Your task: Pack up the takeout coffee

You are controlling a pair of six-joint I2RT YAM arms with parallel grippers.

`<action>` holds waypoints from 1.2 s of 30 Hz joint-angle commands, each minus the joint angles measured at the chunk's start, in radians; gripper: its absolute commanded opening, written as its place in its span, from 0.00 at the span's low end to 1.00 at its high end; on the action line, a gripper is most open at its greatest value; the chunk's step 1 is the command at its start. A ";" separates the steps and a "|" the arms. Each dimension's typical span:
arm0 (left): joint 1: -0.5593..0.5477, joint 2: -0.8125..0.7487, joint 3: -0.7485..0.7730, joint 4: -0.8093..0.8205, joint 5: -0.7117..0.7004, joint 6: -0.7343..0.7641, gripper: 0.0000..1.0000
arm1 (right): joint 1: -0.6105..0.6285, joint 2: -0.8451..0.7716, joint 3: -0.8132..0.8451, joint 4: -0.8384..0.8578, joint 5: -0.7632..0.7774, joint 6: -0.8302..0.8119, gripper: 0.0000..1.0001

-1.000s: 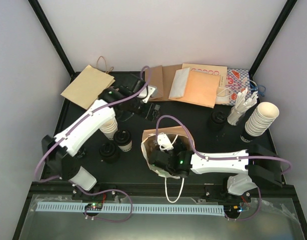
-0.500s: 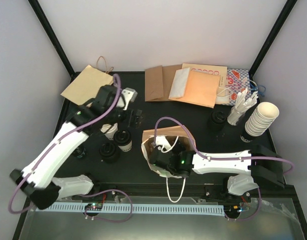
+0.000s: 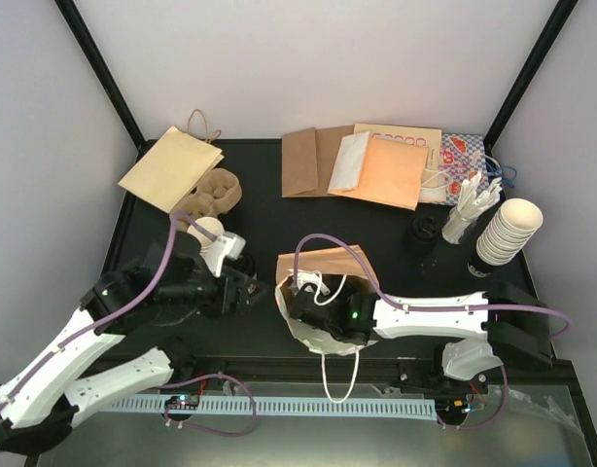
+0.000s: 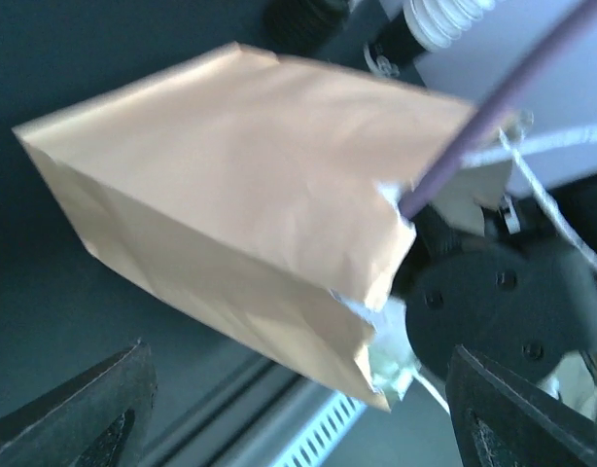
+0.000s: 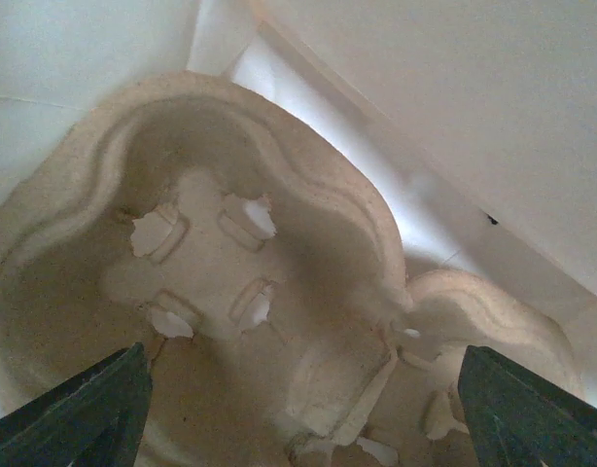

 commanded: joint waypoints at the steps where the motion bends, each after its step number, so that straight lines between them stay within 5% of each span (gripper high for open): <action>1: -0.176 -0.010 -0.075 0.072 -0.027 -0.218 0.83 | -0.001 0.025 0.050 -0.027 -0.015 -0.020 0.89; 5: -0.305 0.030 -0.064 0.080 -0.151 -0.281 0.82 | -0.001 0.053 0.082 -0.050 -0.011 0.000 0.89; 9: -0.321 0.034 -0.094 0.066 -0.211 -0.321 0.75 | -0.002 0.059 0.096 -0.057 -0.024 0.001 0.88; 15: -0.321 0.012 -0.166 0.147 -0.232 -0.348 0.29 | -0.001 0.043 0.099 -0.064 -0.048 -0.055 0.87; 20: -0.321 0.011 -0.168 0.139 -0.247 -0.343 0.02 | 0.001 0.038 0.108 -0.088 -0.077 -0.129 0.85; 36: -0.321 -0.016 -0.227 0.151 -0.236 -0.238 0.02 | 0.049 0.151 0.180 -0.260 -0.081 -0.281 0.74</action>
